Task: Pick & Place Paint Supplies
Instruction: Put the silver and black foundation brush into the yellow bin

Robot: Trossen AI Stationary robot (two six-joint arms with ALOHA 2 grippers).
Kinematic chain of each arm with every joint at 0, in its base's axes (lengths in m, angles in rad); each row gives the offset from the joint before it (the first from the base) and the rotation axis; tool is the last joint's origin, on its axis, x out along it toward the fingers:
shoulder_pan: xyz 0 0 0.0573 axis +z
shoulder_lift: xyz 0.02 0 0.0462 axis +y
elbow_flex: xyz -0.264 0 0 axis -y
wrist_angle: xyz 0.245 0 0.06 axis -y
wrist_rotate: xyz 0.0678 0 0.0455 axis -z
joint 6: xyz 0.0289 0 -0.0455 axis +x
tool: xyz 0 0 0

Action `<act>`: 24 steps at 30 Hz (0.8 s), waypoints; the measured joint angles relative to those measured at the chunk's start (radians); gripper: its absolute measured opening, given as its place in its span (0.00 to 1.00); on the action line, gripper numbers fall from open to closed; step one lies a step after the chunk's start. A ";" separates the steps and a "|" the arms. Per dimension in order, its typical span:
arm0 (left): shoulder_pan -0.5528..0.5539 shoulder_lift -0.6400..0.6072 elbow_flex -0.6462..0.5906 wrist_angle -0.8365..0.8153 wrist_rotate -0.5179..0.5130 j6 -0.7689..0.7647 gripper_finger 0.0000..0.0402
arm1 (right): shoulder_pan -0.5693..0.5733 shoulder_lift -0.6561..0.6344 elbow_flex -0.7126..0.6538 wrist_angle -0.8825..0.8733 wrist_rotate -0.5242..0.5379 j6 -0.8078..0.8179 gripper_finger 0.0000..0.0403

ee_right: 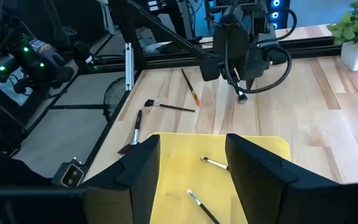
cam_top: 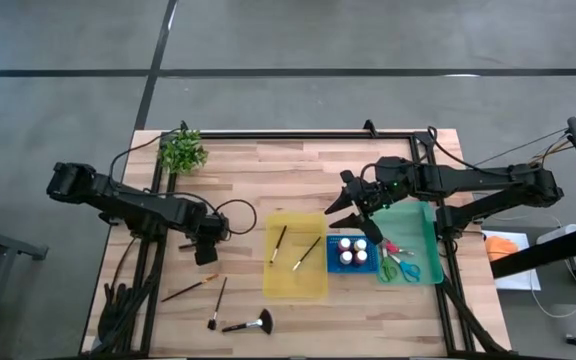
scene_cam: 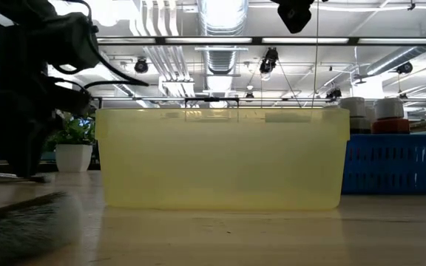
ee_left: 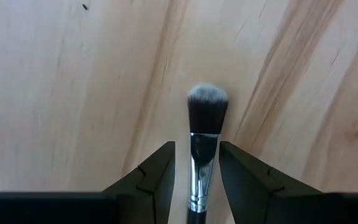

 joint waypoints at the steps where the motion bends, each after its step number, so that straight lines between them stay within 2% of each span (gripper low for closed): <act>1: 0.000 0.000 -0.003 0.002 0.000 0.002 0.33 | 0.000 0.000 0.000 0.000 0.000 0.000 0.45; 8: 0.003 -0.003 -0.042 0.018 0.041 -0.044 0.31 | 0.000 0.000 0.000 0.000 0.007 0.000 0.45; 17: 0.004 -0.003 -0.049 0.085 0.052 -0.116 0.08 | 0.000 0.000 -0.003 -0.004 0.008 0.000 0.45; 24: 0.004 0.001 -0.008 0.211 0.084 -0.186 0.07 | 0.000 0.001 -0.011 -0.002 0.007 0.000 0.45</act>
